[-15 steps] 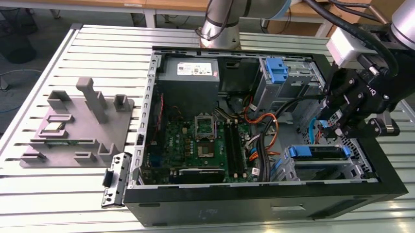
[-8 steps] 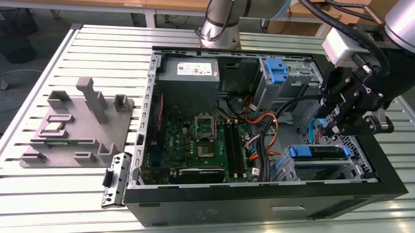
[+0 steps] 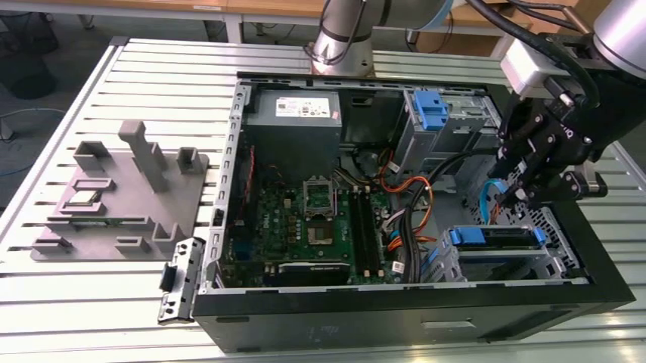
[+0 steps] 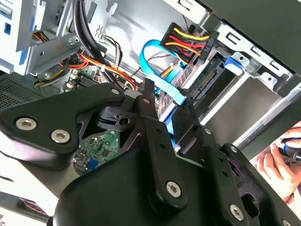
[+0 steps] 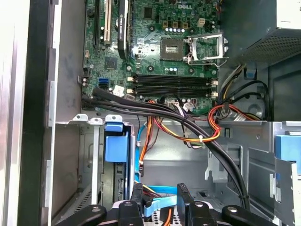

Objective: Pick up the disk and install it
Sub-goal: 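Insert the first disk wire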

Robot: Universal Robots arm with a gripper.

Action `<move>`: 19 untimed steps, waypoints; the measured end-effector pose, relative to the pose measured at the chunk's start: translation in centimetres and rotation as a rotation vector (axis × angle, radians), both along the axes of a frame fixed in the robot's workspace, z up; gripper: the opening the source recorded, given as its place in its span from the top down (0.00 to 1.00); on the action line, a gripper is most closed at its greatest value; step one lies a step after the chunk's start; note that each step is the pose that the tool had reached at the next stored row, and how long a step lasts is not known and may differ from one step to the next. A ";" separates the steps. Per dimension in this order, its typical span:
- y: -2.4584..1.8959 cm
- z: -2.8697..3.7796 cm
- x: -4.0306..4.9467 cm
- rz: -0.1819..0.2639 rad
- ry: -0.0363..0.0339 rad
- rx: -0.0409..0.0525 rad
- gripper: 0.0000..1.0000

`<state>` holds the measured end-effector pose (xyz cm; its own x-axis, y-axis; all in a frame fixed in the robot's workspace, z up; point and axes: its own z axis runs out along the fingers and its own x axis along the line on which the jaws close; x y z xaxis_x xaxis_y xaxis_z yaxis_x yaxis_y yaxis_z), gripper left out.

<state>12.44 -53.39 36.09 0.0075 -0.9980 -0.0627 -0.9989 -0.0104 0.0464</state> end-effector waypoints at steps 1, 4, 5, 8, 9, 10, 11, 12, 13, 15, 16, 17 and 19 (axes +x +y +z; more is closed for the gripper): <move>0.06 -0.02 0.02 0.000 0.0000 0.0000 0.58; 0.10 -0.05 0.02 0.000 0.0000 0.0001 0.58; 0.10 -0.04 0.03 0.000 0.0000 0.0000 0.58; 0.13 -0.14 0.03 0.000 0.0000 0.0000 0.58; 0.13 -0.14 0.03 0.000 0.0000 0.0000 0.58; 0.13 -0.16 0.03 0.000 0.0000 0.0001 0.58; 0.13 -0.18 0.03 0.000 0.0000 0.0002 0.58; 0.13 -0.20 0.03 0.000 0.0000 0.0001 0.58; 0.13 -0.20 0.03 0.000 0.0000 0.0000 0.58; 0.13 -0.21 0.05 0.000 0.0000 0.0000 0.58; 0.13 -0.22 0.10 0.000 0.0000 0.0001 0.58; 0.13 -0.22 0.18 0.000 0.0000 0.0001 0.58; 0.13 -0.21 0.37 0.000 0.0000 0.0000 0.58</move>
<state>12.81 -53.27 35.88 0.0074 -0.9980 -0.0627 -0.9989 -0.0103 0.0464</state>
